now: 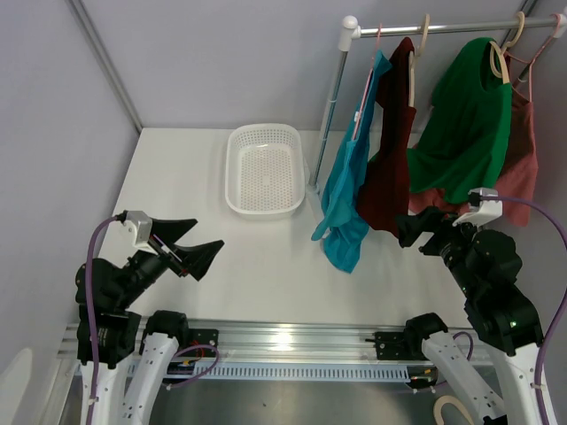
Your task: Remove the t-shirt from the hanger
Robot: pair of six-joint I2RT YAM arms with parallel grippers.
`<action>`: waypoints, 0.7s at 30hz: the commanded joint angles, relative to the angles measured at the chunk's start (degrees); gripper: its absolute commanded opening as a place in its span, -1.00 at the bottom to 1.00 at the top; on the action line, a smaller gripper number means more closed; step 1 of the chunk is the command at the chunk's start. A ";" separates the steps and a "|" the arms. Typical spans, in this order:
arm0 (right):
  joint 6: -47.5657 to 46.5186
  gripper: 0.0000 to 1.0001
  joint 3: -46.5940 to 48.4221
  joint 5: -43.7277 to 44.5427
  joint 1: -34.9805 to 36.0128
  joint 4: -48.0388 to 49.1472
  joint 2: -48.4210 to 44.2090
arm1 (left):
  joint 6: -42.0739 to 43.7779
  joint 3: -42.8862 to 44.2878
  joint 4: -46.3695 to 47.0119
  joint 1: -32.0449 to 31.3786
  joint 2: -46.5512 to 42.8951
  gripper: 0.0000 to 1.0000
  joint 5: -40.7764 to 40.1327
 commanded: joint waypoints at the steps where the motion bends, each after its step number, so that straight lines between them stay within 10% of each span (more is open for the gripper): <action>1: 0.03 0.99 0.00 1.25 0.30 0.82 -0.72 | 0.49 0.78 -0.19 -0.22 0.27 0.99 -0.60; 12: -1.72 0.99 8.24 13.70 0.22 2.49 4.63 | -0.65 1.05 0.52 -0.22 1.41 0.99 -2.70; 21: -7.35 0.99 29.51 21.55 -4.61 3.36 27.13 | -0.30 6.05 0.34 -0.31 8.79 0.99 -3.15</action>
